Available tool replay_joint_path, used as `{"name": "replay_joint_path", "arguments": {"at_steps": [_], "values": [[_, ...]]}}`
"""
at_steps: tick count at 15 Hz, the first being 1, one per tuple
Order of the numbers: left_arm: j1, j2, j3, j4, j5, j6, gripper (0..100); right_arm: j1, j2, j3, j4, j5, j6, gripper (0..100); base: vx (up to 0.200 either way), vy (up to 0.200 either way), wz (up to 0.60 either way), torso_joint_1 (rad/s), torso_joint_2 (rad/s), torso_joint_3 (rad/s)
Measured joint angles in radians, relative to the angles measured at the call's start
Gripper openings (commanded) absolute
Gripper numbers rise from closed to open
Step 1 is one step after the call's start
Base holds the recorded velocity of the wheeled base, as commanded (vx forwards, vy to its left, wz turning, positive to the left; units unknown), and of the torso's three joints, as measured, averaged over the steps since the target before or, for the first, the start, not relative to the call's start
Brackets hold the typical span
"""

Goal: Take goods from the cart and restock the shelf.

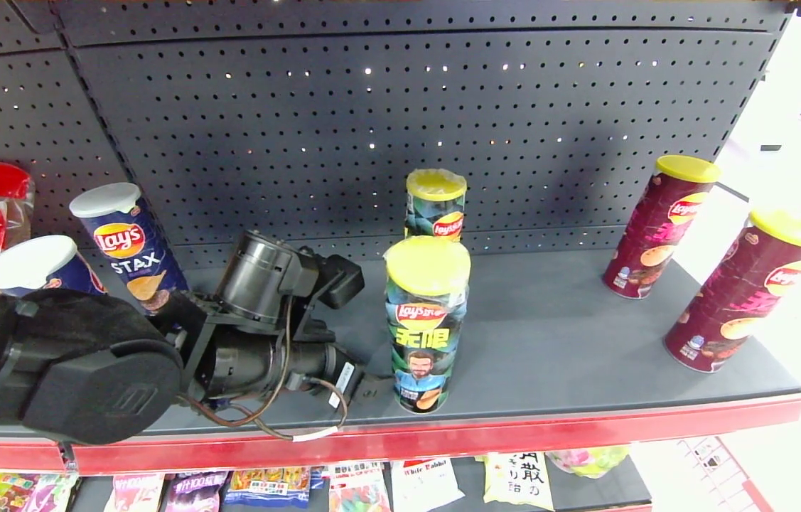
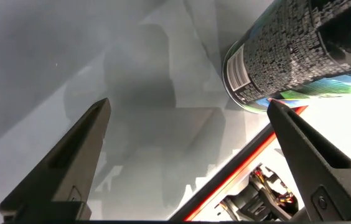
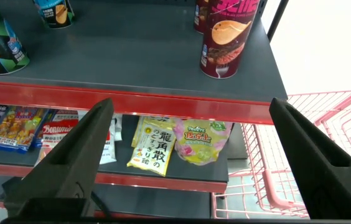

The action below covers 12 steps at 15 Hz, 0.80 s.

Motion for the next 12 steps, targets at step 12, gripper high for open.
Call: {"name": "replay_joint_path", "arguments": {"at_steps": [12], "values": [[-0.001, -0.004, -0.001, 0.0, -0.011, -0.001, 100, 0.0, 0.0, 0.0, 0.0, 0.0, 0.0, 100, 0.0, 0.0, 0.0, 0.0, 0.0, 0.0]]}}
